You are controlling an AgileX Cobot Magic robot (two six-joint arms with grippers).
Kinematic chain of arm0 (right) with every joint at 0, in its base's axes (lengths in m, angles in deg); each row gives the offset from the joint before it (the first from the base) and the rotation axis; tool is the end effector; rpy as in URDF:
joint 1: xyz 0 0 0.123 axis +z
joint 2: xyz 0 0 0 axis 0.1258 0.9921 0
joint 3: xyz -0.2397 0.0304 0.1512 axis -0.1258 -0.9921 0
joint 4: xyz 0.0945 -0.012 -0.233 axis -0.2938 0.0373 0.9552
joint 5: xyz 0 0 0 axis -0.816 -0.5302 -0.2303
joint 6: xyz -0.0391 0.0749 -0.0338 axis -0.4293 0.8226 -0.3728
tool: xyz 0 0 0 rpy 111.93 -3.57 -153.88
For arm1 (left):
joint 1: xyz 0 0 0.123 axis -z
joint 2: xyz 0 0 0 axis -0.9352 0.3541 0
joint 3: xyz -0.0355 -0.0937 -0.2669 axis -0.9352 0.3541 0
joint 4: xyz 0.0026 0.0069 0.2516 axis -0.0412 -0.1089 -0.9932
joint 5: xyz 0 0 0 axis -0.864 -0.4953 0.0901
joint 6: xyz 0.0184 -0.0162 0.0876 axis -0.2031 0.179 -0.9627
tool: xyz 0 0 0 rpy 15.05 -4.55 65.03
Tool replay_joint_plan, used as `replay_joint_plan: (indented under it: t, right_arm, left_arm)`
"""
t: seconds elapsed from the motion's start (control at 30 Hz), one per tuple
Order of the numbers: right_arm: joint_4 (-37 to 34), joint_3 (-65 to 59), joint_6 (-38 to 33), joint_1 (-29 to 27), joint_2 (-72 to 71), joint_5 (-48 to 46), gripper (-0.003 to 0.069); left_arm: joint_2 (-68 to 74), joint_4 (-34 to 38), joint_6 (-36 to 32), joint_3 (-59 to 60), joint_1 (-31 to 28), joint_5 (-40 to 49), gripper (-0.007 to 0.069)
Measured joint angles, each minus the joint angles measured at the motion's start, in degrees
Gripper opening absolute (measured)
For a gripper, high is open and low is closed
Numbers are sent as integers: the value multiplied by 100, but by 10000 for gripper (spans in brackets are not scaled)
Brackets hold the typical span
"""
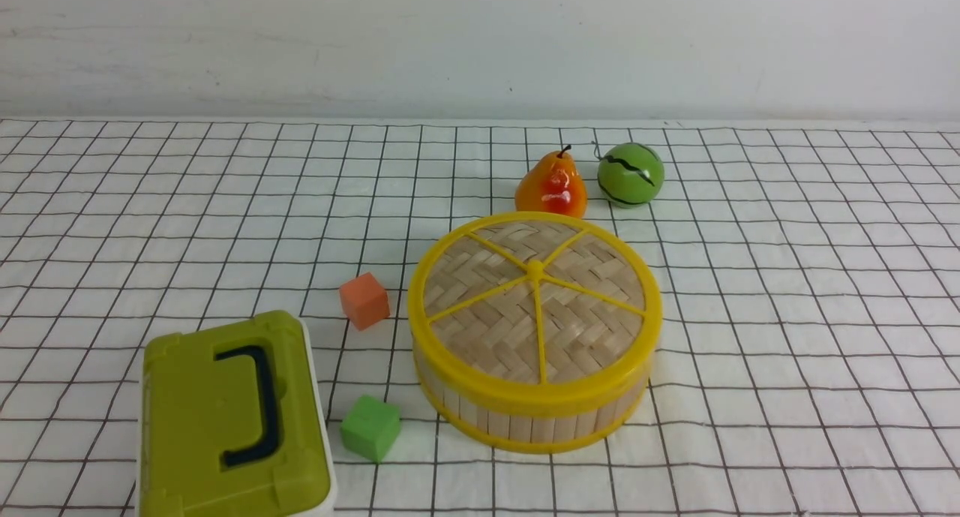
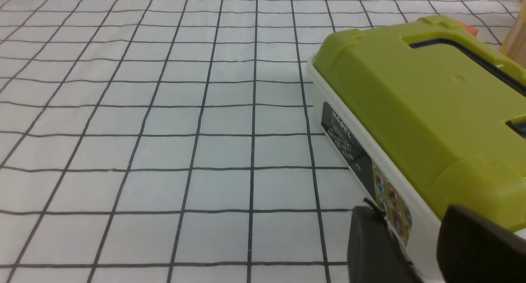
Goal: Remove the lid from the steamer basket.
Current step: Use the right arm to lift the lid of the steamer
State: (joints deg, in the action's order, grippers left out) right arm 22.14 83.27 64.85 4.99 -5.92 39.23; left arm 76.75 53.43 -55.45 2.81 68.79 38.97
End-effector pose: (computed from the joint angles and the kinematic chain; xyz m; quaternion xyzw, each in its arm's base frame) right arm 0.0612 0.0255 0.3119 0.0405 0.8091 0.1950 0.5528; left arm 0.0534 -0.0010 0.1724 -0.0026 0.7991 -0.0069 0.6011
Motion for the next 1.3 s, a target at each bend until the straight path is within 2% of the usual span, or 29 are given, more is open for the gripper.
replay_joint_plan:
  t: [0.07,0.2,0.33,0.37,0.4,0.57,0.73,0.87,1.1,1.2,1.3]
  right_arm:
    - [149,457,-291,0,457,-382,-22]
    - [385,1945,-1419,22,2095,-1798,-22]
    - [485,2826,-1843,391,3126,-2530,-20]
    - [639,3366,-1924,766,3773,-2820,-18]
    - [665,3366,-1924,813,3837,-2820,-18]
    - [1723,4613,-1445,2062,5427,-3129,-11]
    - [2066,5483,-921,2533,6510,-3133,4]
    - [2020,6361,-732,2763,7483,-3133,74]
    - [2167,7905,-512,3169,9309,-3014,386]
    - [2202,8332,-386,3227,9769,-2978,452]
    - [2239,8604,-315,3245,10045,-2900,471]
  left_arm:
    - [0,0,0,0,0,0,239]
    - [0,0,0,0,0,0,239]
    - [0,0,0,0,0,0,239]
    - [0,0,0,0,0,0,239]
    - [0,0,0,0,0,0,239]
    - [0,0,0,0,0,0,239]
    - [0,0,0,0,0,0,239]
    - [0,0,0,0,0,0,239]
    - [0,0,0,0,0,0,239]
    - [0,0,0,0,0,0,239]
    - [0,0,0,0,0,0,239]
